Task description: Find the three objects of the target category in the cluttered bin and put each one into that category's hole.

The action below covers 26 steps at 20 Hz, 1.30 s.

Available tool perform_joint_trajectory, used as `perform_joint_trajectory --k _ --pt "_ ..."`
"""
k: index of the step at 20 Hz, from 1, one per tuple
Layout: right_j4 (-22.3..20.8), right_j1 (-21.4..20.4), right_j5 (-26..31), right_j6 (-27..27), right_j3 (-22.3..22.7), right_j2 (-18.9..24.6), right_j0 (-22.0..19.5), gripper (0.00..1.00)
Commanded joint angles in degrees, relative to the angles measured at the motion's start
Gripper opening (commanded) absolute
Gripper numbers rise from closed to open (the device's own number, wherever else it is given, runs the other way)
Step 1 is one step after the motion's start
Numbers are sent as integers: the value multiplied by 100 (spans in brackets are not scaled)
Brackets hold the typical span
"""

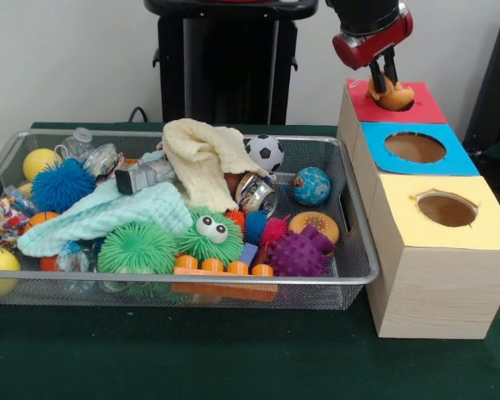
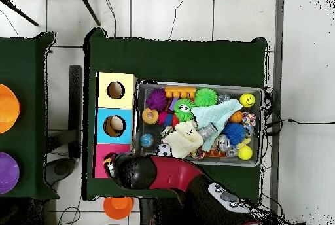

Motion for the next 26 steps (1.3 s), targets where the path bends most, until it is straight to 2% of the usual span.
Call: perform_joint_trajectory --k 1,7,8,21,26 --pt "-105 235 -494 1043 171 124 -190 0" --pt "-65 228 -267 1033 91 32 -73 0" --pt "-34 232 -214 1037 22 23 -38 100" --pt "32 323 -168 1046 -111 45 12 100" --pt "45 180 -79 1069 -187 -38 55 100"
